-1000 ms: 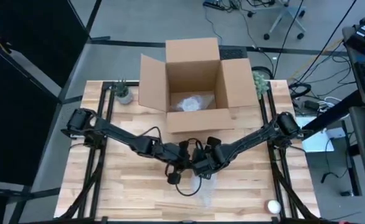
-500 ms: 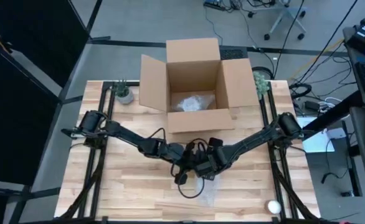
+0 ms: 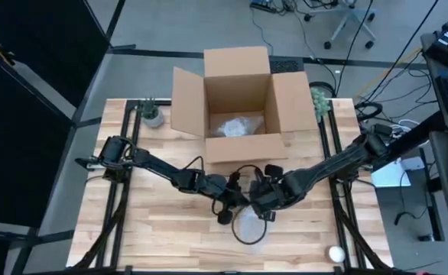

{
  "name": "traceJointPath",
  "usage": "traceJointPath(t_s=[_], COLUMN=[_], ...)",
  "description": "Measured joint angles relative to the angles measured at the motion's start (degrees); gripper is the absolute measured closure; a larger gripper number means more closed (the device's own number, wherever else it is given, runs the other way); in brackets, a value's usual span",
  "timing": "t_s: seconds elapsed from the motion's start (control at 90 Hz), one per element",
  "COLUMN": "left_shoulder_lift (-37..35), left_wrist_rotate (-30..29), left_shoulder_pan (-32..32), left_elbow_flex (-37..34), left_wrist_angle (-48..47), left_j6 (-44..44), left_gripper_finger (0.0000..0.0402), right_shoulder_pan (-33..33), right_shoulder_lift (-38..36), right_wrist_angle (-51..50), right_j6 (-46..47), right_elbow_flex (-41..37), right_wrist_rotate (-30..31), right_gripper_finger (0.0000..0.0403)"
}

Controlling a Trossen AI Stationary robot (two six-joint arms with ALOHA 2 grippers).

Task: Wrap mug
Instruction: Wrap the orange mug with the bubble wrap

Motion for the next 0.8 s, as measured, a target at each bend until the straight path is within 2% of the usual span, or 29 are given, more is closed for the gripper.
traceJointPath(t_s=[0.478, 0.8], left_shoulder_lift=[0.01, 0.02], left_wrist_rotate=[0.31, 0.35], left_shoulder_pan=[0.01, 0.00], left_elbow_flex=[-0.07, -0.15], left_wrist_angle=[0.09, 1.11], left_j6=[-0.19, -1.44], left_gripper_finger=[0.0400, 0.0400], right_shoulder_pan=[6.42, 5.93], right_shoulder_lift=[-1.58, 6.59], right_wrist_angle=[9.64, 10.08], right_j6=[-1.66, -2.88], right_elbow_flex=[0.00, 0.00], right_wrist_rotate=[-2.52, -3.34], right_gripper_finger=[0.0243, 0.0243])
